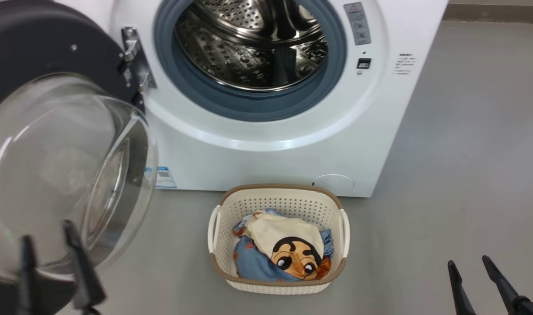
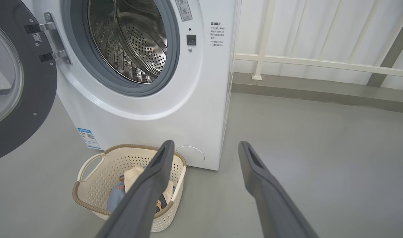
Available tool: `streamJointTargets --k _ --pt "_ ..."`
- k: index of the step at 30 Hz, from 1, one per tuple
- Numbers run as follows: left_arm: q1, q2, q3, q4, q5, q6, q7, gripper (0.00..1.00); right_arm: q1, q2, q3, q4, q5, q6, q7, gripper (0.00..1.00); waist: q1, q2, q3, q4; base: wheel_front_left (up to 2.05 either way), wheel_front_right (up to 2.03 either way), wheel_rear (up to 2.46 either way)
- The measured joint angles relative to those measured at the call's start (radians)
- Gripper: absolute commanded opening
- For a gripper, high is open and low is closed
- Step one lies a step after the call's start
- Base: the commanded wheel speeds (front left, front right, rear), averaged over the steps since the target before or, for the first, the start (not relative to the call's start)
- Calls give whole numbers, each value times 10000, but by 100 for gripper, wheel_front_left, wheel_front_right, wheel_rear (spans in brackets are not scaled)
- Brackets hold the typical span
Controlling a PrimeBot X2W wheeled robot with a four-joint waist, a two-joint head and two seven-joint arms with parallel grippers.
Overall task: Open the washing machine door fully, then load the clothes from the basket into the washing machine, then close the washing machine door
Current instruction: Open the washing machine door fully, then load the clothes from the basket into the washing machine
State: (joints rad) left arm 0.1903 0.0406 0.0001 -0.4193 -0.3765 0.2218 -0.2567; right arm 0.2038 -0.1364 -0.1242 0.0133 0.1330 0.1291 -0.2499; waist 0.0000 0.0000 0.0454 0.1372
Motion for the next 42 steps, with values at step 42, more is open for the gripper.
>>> streamJointTargets --k 42 --pt "1604 67 424 2892 397 -1714 12 100 -196 19 209 -288 -167 0 0 100 0 0 -356 -1900 0 0 0"
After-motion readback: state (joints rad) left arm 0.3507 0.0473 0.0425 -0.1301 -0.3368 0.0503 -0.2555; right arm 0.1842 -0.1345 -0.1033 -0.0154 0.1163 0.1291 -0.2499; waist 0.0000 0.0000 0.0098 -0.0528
